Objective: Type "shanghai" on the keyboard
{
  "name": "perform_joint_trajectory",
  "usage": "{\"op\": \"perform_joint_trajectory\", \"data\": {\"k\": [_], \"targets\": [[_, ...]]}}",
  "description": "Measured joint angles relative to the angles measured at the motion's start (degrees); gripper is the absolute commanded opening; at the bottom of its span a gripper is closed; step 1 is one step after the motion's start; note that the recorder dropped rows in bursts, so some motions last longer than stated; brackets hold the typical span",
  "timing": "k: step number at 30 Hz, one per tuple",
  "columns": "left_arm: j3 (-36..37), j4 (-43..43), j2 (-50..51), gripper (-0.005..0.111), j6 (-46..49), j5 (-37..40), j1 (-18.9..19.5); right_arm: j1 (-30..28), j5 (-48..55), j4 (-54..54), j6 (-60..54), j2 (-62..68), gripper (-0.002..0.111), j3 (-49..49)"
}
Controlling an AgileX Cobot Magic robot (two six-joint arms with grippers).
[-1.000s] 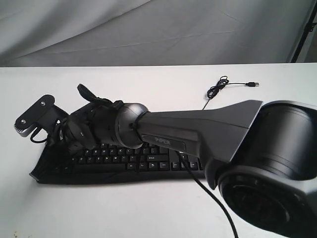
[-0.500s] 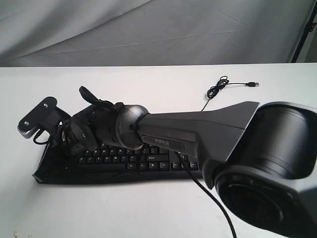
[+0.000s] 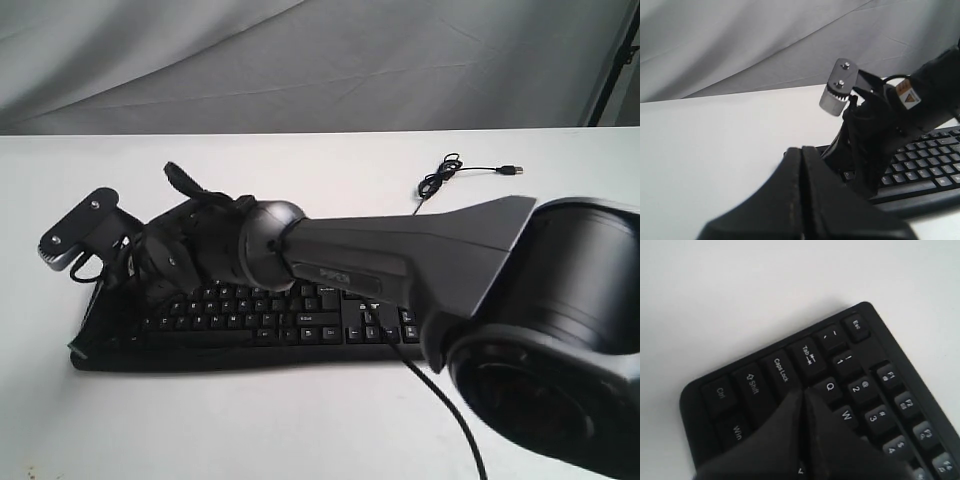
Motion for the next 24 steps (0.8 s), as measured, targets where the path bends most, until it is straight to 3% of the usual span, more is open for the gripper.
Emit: {"op": "perform_joint_trajectory", "data": {"k": [7,12,24], "targets": [[0.00,0.00,0.00,0.000,0.00,0.00,0.00,-2.71,-3.23,-4.93,3.67,-13.64,0.000,17.54],[0.00,0.00,0.00,0.000,0.00,0.00,0.00,-4.95,-8.79,-4.01,4.65,-16.18,0.000,27.33],[0.00,0.00,0.00,0.000,0.00,0.00,0.00,-4.65,-13.22,-2.72,4.92,-14.92,0.000,29.91]]}}
